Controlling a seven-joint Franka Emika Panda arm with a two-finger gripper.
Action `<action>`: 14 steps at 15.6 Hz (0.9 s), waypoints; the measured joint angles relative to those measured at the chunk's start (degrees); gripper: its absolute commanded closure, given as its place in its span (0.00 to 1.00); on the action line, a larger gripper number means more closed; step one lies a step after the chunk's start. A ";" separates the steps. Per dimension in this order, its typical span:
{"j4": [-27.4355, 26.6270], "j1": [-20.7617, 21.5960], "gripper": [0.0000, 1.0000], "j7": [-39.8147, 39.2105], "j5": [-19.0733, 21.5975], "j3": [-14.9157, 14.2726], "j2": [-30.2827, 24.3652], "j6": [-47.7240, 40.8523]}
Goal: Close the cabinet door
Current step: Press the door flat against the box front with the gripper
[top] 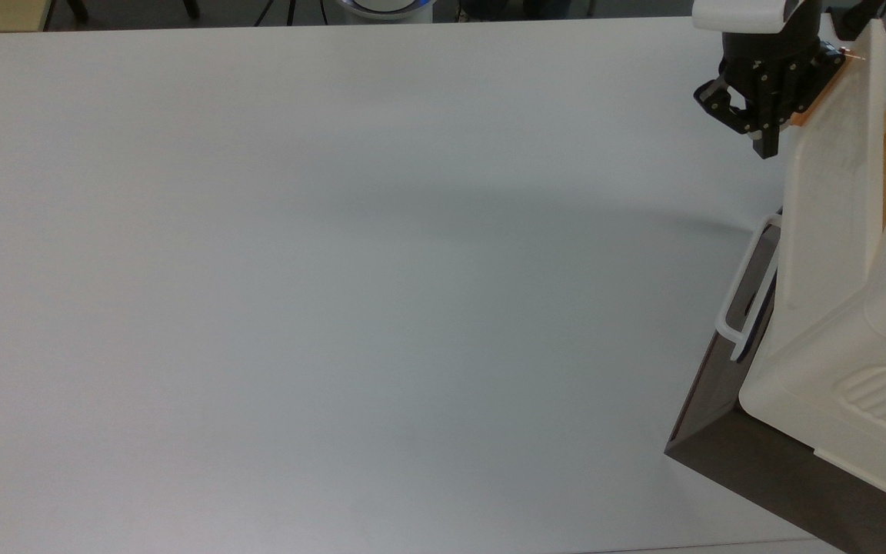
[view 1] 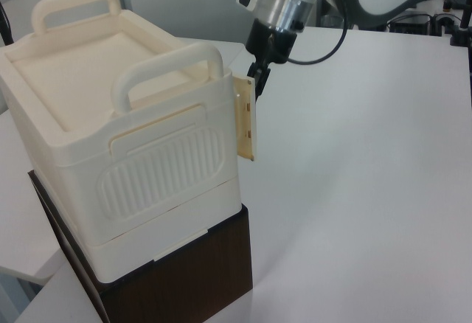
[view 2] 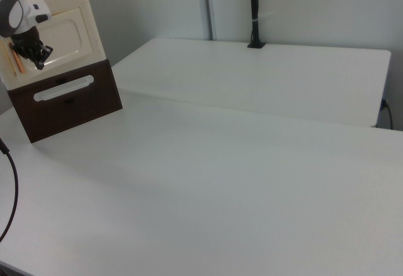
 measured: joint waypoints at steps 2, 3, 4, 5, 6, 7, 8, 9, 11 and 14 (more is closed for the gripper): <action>0.00 0.51 0.98 0.04 0.00 0.01 0.65 1.27; 0.00 0.64 0.98 0.09 0.00 0.01 0.90 1.67; 0.00 0.85 0.98 0.22 0.00 0.02 1.18 2.43; 0.00 1.14 0.98 0.46 0.00 0.03 1.42 3.31; 0.00 1.37 0.98 0.82 0.00 0.03 1.61 4.07; 0.00 1.54 0.98 1.07 -0.01 0.03 1.80 4.75; 0.00 1.67 0.98 1.17 -0.01 0.03 2.03 5.51; 0.00 1.76 0.98 1.20 -0.01 0.03 2.29 6.21; -0.01 1.79 0.98 1.21 -0.01 0.03 2.82 7.38; -0.01 1.80 0.98 1.21 -0.01 0.03 3.60 9.15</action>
